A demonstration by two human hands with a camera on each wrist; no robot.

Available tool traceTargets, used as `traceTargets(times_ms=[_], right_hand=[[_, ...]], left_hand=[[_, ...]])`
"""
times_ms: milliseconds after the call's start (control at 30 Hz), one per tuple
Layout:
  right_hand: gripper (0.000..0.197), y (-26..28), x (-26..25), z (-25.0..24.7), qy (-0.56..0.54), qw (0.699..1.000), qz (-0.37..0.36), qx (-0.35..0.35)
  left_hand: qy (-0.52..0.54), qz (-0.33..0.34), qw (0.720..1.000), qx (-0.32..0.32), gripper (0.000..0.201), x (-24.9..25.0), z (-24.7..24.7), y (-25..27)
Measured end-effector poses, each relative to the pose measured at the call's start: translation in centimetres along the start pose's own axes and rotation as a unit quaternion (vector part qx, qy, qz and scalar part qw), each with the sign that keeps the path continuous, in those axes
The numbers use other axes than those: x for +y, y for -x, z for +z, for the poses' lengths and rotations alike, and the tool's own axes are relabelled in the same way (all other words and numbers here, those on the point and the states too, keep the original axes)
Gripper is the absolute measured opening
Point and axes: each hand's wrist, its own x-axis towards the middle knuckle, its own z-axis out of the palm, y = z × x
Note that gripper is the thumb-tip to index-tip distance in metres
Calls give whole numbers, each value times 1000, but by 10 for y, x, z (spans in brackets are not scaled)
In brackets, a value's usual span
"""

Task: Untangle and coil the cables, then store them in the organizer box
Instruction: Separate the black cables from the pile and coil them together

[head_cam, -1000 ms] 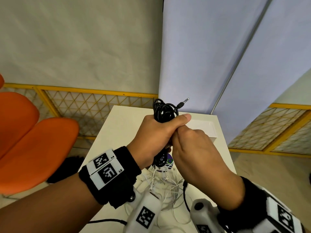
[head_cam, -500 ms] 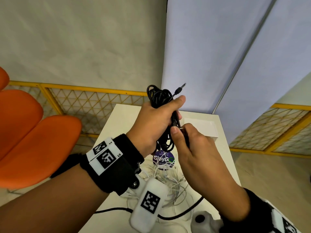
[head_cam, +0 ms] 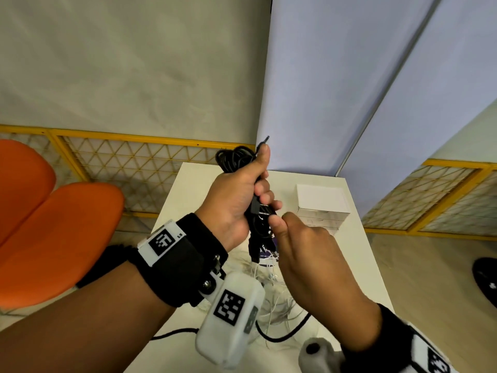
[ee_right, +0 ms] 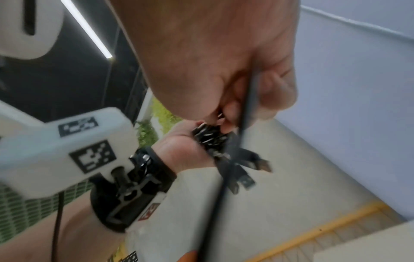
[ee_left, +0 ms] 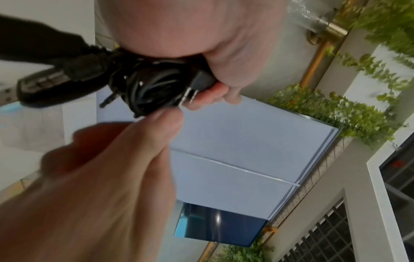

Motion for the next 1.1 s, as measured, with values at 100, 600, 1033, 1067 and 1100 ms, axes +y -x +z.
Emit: traceTargets(times_ms=[100,600,1033,1067,1100], right_hand=[[46,3,1,-1,-124,992,-4,-18],[42,26,36,27,-291,948,75,-106],[37,75,120,99,-265,917,196,-224],[33,75,126,100,-225,928,183,-234],[27,74,130,100,-182,940,165,-236]], left_hand=[[6,-8,999,-44,40,14,-15,1],[67,-7,986,-154,44,62,-62,1],[0,-5,997,-81,43,53,-63,-22],[-14,-5,997,-74,44,47,-60,-23],[-32,-2,997,-69,44,41,-56,-23]])
